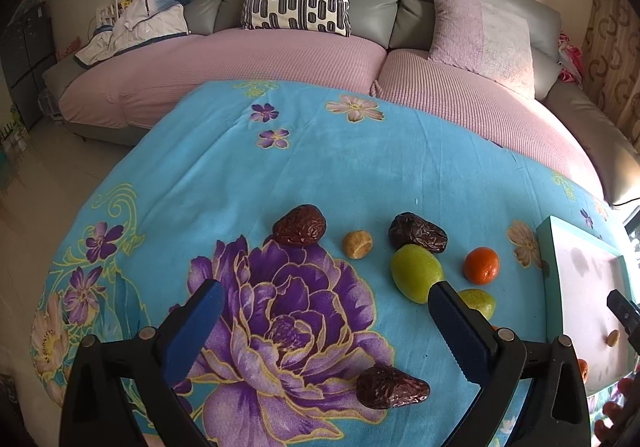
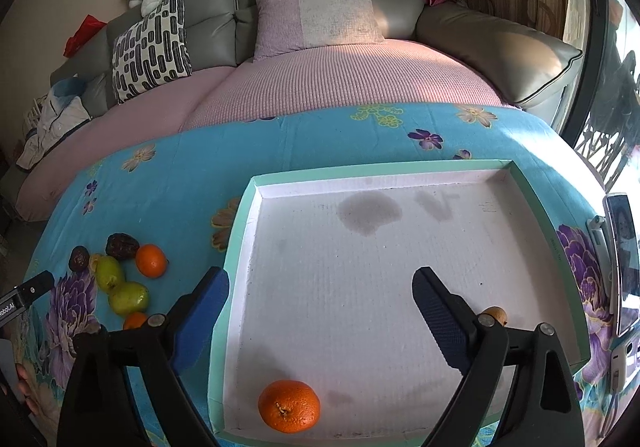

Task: Organize fruits
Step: 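Withdraw both grippers from the tray back toward the remaining fruits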

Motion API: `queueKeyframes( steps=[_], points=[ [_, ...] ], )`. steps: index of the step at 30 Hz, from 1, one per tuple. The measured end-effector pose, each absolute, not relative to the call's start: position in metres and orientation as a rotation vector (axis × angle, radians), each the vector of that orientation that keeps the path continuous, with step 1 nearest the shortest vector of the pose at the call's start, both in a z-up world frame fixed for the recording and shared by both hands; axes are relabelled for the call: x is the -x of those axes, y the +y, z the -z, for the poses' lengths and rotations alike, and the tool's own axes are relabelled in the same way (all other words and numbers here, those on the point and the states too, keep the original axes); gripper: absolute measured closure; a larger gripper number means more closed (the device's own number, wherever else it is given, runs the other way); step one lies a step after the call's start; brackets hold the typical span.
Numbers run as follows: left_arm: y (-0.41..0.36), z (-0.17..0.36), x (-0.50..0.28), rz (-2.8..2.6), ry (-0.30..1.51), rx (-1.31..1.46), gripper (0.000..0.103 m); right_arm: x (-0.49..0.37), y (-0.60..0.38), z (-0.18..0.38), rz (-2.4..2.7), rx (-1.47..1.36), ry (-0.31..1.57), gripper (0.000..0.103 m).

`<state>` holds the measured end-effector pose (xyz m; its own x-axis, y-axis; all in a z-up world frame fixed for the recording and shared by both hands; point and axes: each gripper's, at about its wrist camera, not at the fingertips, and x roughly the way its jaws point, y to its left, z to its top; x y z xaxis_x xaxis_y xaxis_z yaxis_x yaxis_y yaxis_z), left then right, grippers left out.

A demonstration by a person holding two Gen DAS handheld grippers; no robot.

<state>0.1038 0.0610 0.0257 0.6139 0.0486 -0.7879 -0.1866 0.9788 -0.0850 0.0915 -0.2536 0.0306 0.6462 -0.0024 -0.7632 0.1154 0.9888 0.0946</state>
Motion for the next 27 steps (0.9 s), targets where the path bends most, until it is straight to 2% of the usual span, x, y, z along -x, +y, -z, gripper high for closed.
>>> queueKeyframes(
  steps=[7,16,27],
  points=[
    [0.064,-0.029,-0.102,-0.141,0.840,0.140,0.000,-0.093,-0.229,-0.023,0.035,-0.075,0.875,0.009],
    [0.067,-0.026,-0.104,-0.135,0.843,0.156,0.000,-0.085,-0.207,-0.026,-0.045,-0.003,0.793,0.009],
    [0.072,-0.025,-0.106,-0.081,0.844,0.229,0.000,-0.084,-0.177,-0.030,-0.170,0.042,0.779,0.007]
  ],
)
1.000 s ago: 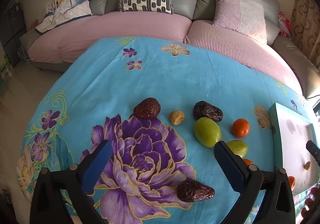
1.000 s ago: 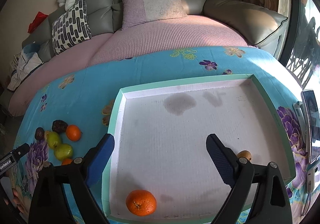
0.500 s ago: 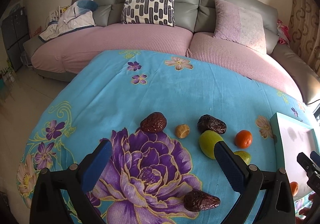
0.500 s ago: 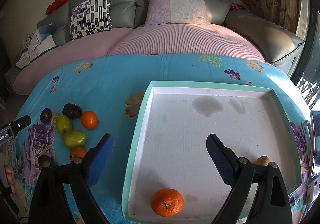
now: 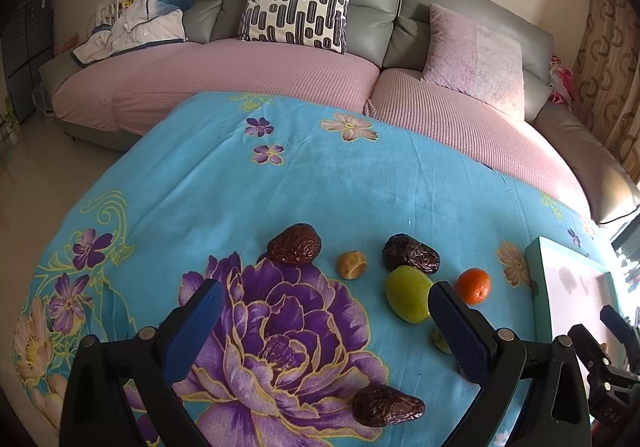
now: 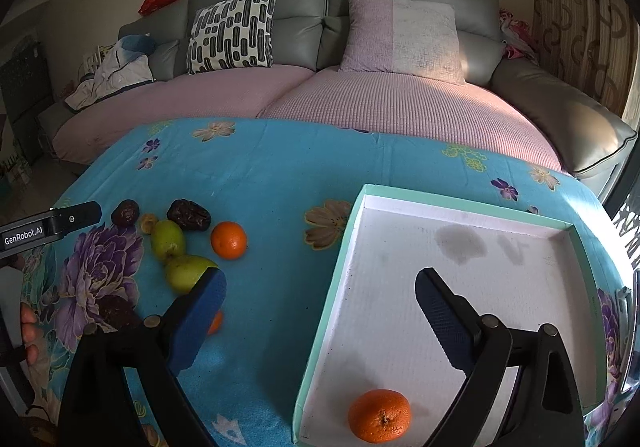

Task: Organize fruits
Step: 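Withdraw both grippers from the tray back toward the remaining fruits, then grasp a dried red date with the left gripper while the right gripper grasps a mandarin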

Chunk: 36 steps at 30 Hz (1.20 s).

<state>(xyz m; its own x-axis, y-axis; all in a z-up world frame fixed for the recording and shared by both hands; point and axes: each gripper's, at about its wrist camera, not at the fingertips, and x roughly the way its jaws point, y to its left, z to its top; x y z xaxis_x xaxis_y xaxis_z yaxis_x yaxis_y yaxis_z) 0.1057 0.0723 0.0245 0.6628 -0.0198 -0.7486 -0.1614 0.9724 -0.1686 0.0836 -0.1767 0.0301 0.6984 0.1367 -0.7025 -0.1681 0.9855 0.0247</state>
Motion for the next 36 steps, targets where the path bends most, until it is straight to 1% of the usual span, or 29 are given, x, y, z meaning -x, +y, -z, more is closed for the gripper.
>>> queueKeyframes(
  steps=[9,15,17,18,19,21,23,24,26,28,32,34,36],
  points=[
    [0.076,-0.027,-0.101,-0.034,0.863,0.273,0.000,-0.078,-0.144,-0.031,-0.271,0.076,0.783,0.007],
    [0.063,-0.013,-0.096,0.006,0.936,0.263,0.000,-0.081,-0.140,-0.021,-0.270,0.068,0.826,0.008],
    [0.058,-0.008,-0.092,0.018,0.958,0.254,0.001,-0.084,-0.141,-0.018,-0.272,0.055,0.849,0.015],
    [0.056,-0.005,-0.090,0.023,0.966,0.251,0.001,-0.085,-0.141,-0.016,-0.273,0.050,0.857,0.025],
    [0.054,-0.002,-0.088,0.025,0.976,0.249,0.001,-0.086,-0.141,-0.014,-0.272,0.051,0.867,0.029],
    [0.054,0.005,-0.085,0.030,1.004,0.272,0.002,-0.087,-0.141,-0.011,-0.268,0.056,0.881,0.029],
    [0.055,0.013,-0.082,0.051,1.033,0.323,0.007,-0.088,-0.141,-0.009,-0.271,0.054,0.895,0.030],
    [0.055,0.017,-0.081,0.058,1.046,0.335,0.011,-0.088,-0.140,-0.008,-0.273,0.055,0.897,0.031],
    [0.052,0.022,-0.078,0.067,1.068,0.336,0.015,-0.088,-0.138,-0.007,-0.279,0.063,0.900,0.033],
    [0.050,0.024,-0.077,0.080,1.080,0.339,0.022,-0.087,-0.135,-0.006,-0.288,0.073,0.903,0.036],
    [0.048,0.029,-0.077,0.092,1.104,0.371,0.023,-0.087,-0.128,-0.001,-0.308,0.101,0.916,0.039],
    [0.050,0.032,-0.078,0.087,1.118,0.387,0.031,-0.088,-0.126,0.002,-0.314,0.108,0.926,0.040],
    [0.052,0.032,-0.079,0.081,1.123,0.396,0.044,-0.088,-0.123,0.004,-0.319,0.115,0.933,0.040]
  ],
)
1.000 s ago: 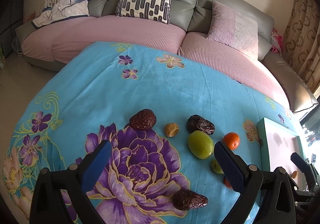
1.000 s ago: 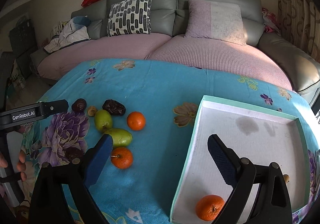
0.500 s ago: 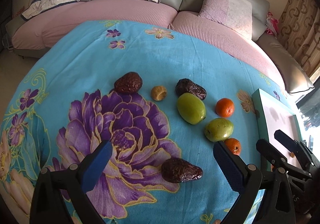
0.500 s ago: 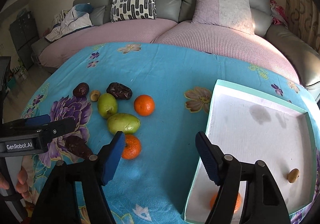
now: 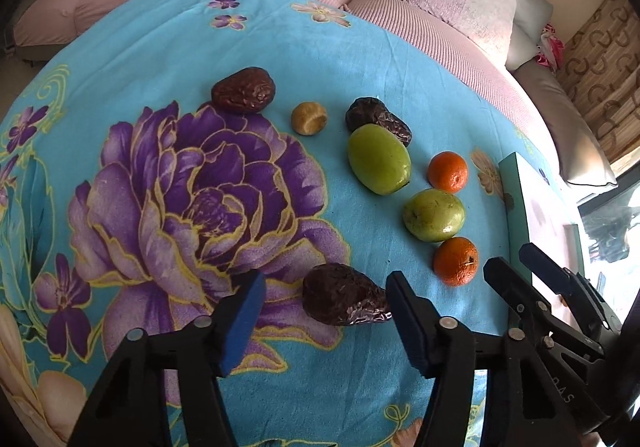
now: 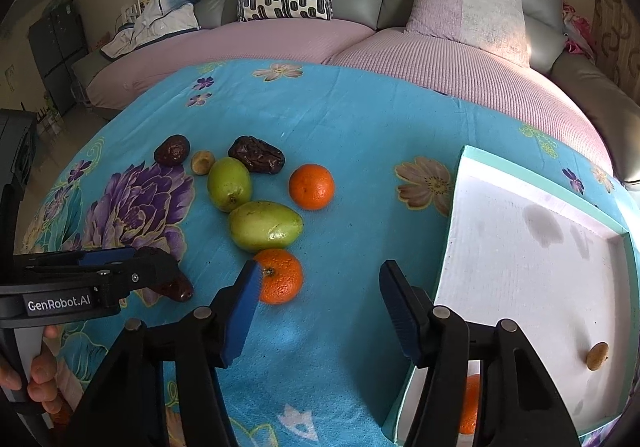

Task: Organize fruits
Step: 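Grasp a dried red date with the left gripper while the right gripper grasps a mandarin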

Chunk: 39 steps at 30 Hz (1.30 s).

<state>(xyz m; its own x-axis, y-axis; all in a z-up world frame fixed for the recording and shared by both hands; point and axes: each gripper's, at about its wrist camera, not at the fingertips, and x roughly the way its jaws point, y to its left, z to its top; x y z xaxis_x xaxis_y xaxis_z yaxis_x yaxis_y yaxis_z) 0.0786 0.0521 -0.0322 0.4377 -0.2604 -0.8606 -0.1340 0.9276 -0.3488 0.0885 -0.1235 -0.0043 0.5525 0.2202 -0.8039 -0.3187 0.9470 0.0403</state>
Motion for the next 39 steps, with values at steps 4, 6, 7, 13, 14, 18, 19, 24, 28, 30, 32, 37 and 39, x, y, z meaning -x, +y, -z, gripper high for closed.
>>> queueKeyframes(
  steps=[4,6,7,13,14,18,19,24,28,30,32,37,39],
  points=[
    [0.057,0.032,-0.076,0.112,1.127,0.428,0.056,-0.089,-0.120,0.008,-0.328,0.125,0.941,0.040],
    [0.056,0.032,-0.076,0.118,1.127,0.434,0.061,-0.089,-0.118,0.009,-0.335,0.128,0.942,0.040],
    [0.056,0.031,-0.076,0.116,1.126,0.435,0.061,-0.089,-0.118,0.009,-0.339,0.130,0.943,0.040],
    [0.069,0.028,-0.076,0.075,1.102,0.475,0.063,-0.089,-0.108,0.017,-0.361,0.156,0.958,0.041],
    [0.070,0.027,-0.076,0.069,1.096,0.477,0.064,-0.090,-0.106,0.019,-0.361,0.161,0.962,0.041],
    [0.075,0.022,-0.075,0.054,1.072,0.483,0.065,-0.091,-0.102,0.024,-0.360,0.178,0.971,0.046],
    [0.076,0.022,-0.075,0.051,1.070,0.480,0.065,-0.091,-0.102,0.025,-0.360,0.181,0.972,0.046],
    [0.076,0.028,-0.076,0.055,1.088,0.485,0.065,-0.091,-0.099,0.028,-0.361,0.193,0.977,0.048],
    [0.075,0.031,-0.079,0.052,1.100,0.497,0.065,-0.090,-0.096,0.028,-0.372,0.199,0.974,0.055],
    [0.076,0.033,-0.080,0.050,1.103,0.506,0.065,-0.090,-0.095,0.028,-0.375,0.205,0.973,0.058],
    [0.077,0.033,-0.079,0.045,1.102,0.508,0.065,-0.089,-0.094,0.026,-0.385,0.201,0.971,0.065],
    [0.080,0.034,-0.079,0.047,1.113,0.516,0.063,-0.088,-0.097,0.022,-0.372,0.203,0.973,0.069],
    [0.078,0.035,-0.079,0.053,1.117,0.510,0.058,-0.087,-0.099,0.019,-0.370,0.198,0.970,0.072]
  ],
)
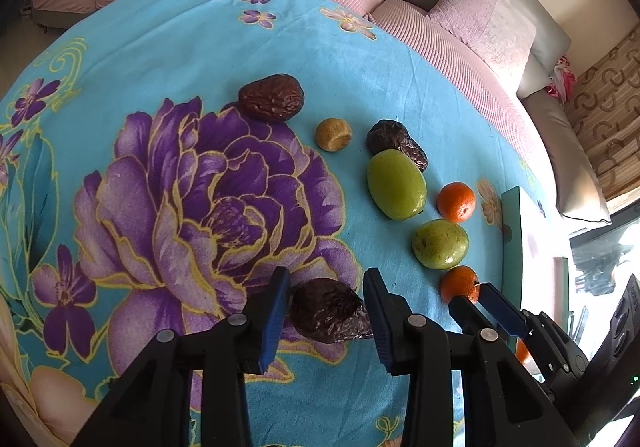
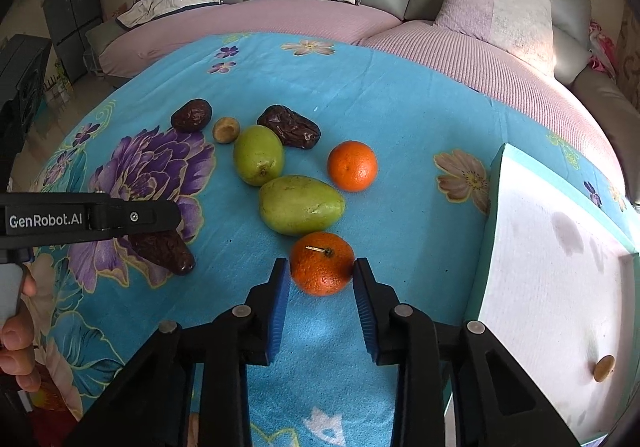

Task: Organize fruits
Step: 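Grasp a dried red date with the left gripper while the right gripper grasps a mandarin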

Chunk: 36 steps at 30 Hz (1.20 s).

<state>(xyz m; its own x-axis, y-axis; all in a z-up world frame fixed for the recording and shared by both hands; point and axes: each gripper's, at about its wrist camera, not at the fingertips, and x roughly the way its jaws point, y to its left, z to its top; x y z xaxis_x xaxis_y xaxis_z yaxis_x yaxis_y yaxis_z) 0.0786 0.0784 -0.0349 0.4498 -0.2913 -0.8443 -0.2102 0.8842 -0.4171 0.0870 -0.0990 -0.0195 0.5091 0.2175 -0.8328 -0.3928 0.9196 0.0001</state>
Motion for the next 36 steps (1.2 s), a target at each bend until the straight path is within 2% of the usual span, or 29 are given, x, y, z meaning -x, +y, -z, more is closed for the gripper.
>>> queueKeyframes(
  steps=[3,7,16,18,21,36],
  points=[
    [0.073,0.034,-0.079,0.061,1.120,0.491,0.054,-0.084,-0.102,0.014,-0.369,0.194,0.960,0.077],
    [0.067,0.035,-0.078,0.067,1.133,0.465,0.054,-0.082,-0.106,0.008,-0.366,0.184,0.955,0.077],
    [0.046,0.031,-0.080,0.099,1.119,0.398,0.060,-0.080,-0.106,0.008,-0.385,0.183,0.952,0.077],
    [0.045,0.028,-0.080,0.100,1.103,0.404,0.061,-0.081,-0.106,0.009,-0.383,0.187,0.946,0.075],
    [0.048,0.023,-0.082,0.086,1.068,0.422,0.061,-0.083,-0.106,0.011,-0.376,0.186,0.946,0.062],
    [0.067,0.020,-0.081,0.077,1.047,0.460,0.061,-0.089,-0.090,0.029,-0.398,0.201,0.978,0.062]
  ],
)
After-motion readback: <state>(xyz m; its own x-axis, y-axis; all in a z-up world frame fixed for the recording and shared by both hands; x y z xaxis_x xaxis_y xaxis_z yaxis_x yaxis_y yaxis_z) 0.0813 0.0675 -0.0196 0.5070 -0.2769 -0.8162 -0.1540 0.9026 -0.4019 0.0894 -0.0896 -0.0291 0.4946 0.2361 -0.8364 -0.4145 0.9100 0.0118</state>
